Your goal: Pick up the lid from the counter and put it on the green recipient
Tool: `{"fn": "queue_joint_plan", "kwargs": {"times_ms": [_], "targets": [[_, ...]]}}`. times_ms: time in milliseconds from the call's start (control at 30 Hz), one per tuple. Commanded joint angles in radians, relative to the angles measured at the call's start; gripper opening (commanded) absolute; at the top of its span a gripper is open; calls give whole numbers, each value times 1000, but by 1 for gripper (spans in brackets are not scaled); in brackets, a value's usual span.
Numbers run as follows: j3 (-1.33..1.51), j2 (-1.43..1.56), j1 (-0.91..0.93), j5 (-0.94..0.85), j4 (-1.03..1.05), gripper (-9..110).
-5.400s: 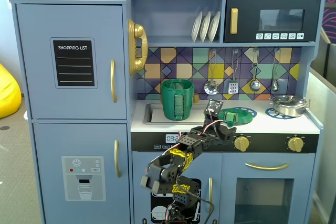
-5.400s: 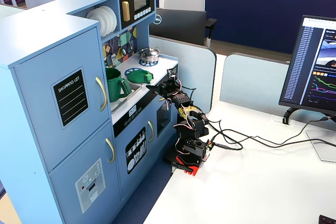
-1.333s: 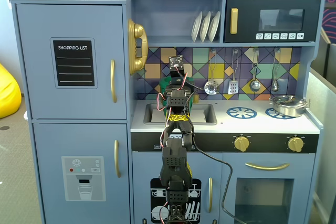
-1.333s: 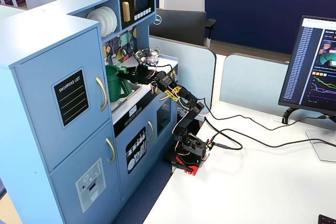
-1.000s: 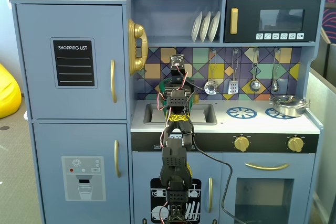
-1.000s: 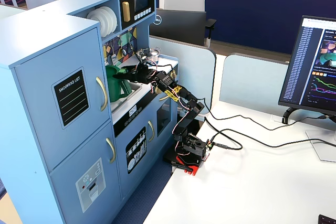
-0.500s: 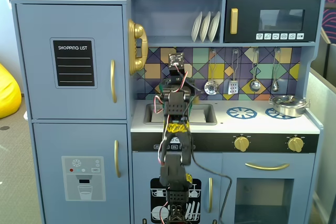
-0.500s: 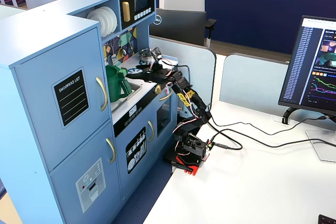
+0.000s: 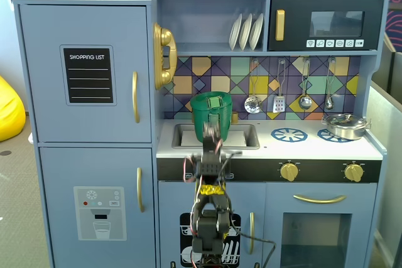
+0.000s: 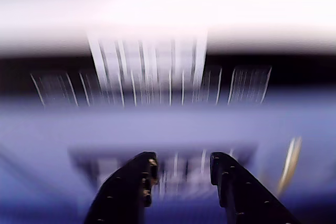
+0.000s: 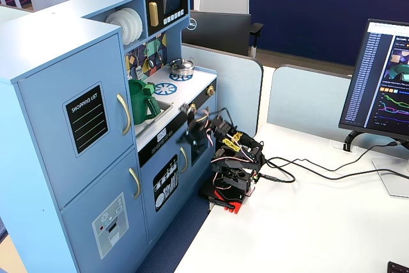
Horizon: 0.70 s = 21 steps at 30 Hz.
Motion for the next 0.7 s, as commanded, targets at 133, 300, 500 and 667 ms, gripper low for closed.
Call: {"fn": "queue_joint_plan", "kwargs": {"times_ms": [133, 300, 500, 667], "targets": [[393, 183, -103, 173, 81, 1], [410, 225, -114, 212, 313, 2], [411, 247, -115, 222, 520, 2], [411, 247, -106, 196, 569, 2]]}}
